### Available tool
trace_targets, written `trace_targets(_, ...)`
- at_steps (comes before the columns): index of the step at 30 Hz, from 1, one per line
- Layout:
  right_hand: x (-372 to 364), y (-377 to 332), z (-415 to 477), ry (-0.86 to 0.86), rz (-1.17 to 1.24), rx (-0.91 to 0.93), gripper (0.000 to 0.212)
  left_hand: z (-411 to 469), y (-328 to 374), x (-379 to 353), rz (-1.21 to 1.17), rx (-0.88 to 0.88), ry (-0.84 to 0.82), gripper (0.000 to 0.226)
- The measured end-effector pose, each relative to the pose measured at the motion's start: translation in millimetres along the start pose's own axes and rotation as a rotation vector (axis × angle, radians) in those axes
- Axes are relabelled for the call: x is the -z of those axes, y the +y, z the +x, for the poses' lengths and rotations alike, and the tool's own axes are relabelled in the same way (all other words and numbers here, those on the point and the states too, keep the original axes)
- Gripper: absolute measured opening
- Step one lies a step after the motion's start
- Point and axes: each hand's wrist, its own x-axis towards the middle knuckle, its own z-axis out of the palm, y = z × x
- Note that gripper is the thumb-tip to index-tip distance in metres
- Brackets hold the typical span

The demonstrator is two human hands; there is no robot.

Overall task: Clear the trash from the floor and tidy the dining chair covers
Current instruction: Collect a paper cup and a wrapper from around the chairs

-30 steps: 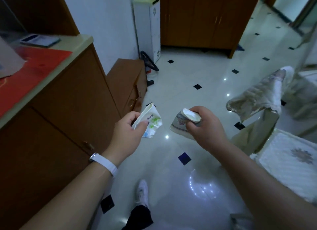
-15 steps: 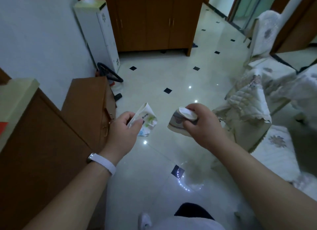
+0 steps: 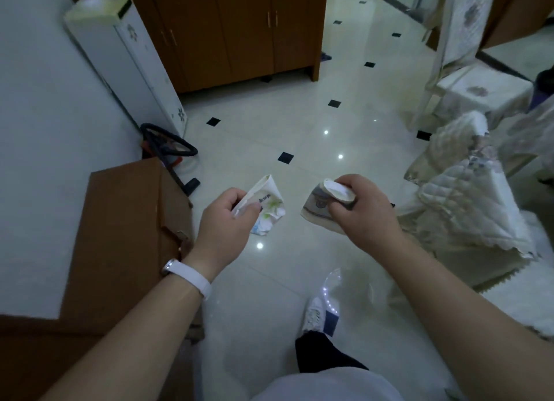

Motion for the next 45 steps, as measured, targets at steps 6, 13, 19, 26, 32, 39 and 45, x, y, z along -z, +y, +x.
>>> trace_targets(6, 23, 18, 113, 0.016, 0.055, -0.056, 0.022, 115, 40, -38, 0.057, -0.015, -0.009, 0.013)
trace_targets(13, 55, 31, 210, 0.118, 0.127, -0.167, 0.023, 214, 67, -81, 0.011, -0.060, -0.061, 0.015)
trace_targets(19, 51, 37, 288, 0.162, 0.145, -0.225, 0.022, 306, 66, -95, -0.010, -0.069, -0.097, 0.011)
trace_targets(26, 15, 43, 405, 0.185, 0.057, -0.278, 0.020, 450, 34, -106, -0.054, -0.064, -0.151, 0.012)
trace_targets(32, -7, 21, 508, 0.208, -0.019, -0.345, 0.023, 581, 36, -99, -0.099, -0.089, -0.211, 0.015)
trace_targets(39, -12, 10, 590, 0.274, -0.059, -0.379, 0.025, 689, 49, -102, -0.094, -0.148, -0.261, 0.009)
trace_targets(45, -9, 32, 653, 0.326, -0.044, -0.403, 0.024, 759, 53, -133, -0.082, -0.141, -0.314, 0.012)
